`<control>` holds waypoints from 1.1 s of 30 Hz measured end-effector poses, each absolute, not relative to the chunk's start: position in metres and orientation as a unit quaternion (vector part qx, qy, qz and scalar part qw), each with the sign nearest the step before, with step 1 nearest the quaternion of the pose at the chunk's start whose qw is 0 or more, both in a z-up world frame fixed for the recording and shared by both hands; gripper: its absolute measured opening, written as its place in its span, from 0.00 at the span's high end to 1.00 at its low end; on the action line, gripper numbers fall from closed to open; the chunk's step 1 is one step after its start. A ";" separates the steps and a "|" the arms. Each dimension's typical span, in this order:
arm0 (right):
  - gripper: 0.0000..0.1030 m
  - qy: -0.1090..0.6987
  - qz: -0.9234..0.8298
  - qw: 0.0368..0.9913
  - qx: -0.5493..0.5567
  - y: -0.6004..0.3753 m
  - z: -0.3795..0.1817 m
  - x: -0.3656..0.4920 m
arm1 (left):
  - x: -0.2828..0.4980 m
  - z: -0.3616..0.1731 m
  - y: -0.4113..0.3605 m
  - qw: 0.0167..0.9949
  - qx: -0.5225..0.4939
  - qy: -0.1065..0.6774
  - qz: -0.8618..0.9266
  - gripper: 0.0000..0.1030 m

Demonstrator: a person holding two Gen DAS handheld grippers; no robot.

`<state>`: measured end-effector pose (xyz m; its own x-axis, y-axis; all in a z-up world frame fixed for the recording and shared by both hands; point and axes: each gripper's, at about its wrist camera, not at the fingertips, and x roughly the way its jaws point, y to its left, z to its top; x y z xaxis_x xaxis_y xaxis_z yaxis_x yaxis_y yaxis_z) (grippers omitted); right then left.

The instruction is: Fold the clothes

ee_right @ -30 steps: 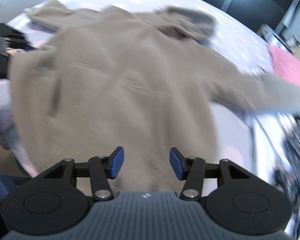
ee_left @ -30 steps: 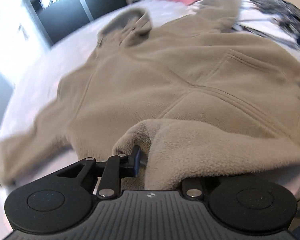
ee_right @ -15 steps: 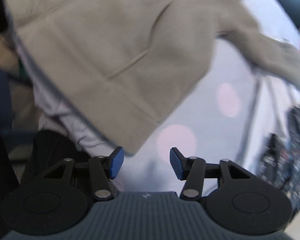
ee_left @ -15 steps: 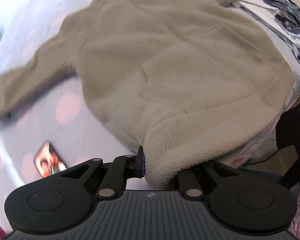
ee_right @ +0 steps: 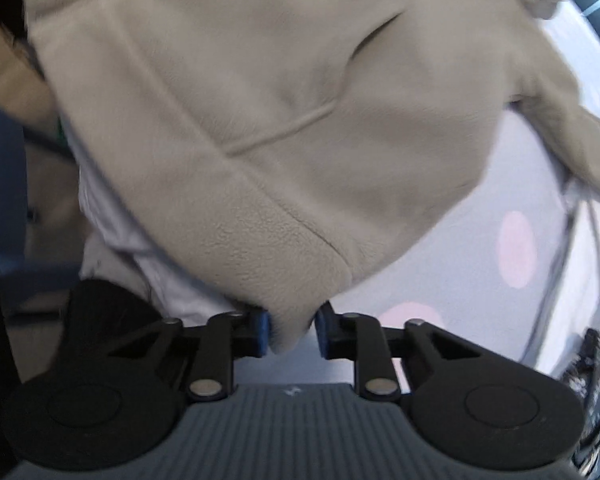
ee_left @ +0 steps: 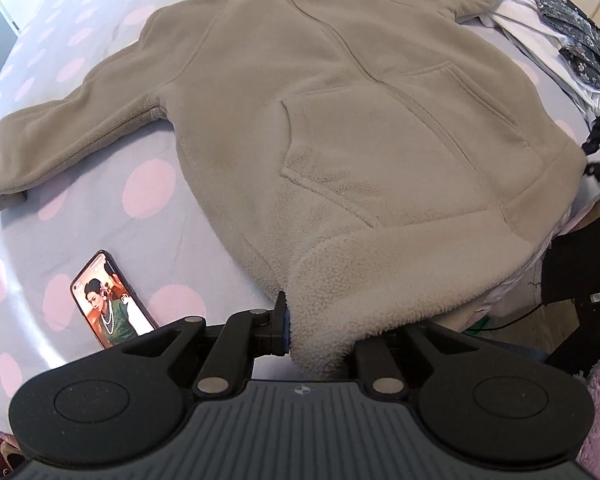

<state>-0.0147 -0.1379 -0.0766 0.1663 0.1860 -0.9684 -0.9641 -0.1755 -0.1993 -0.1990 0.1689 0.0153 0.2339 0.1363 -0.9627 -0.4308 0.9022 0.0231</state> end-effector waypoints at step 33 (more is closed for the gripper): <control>0.53 0.426 0.497 0.521 -0.548 -0.137 -0.008 -0.044 | -0.215 -0.024 0.099 0.732 0.145 0.664 0.054 0.82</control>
<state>-0.0443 -0.1366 -0.0076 0.1438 0.0511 -0.9883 -0.9845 -0.0941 -0.1481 -0.2153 0.0994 -0.0235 0.1137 0.2716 -0.9557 0.1145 0.9519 0.2841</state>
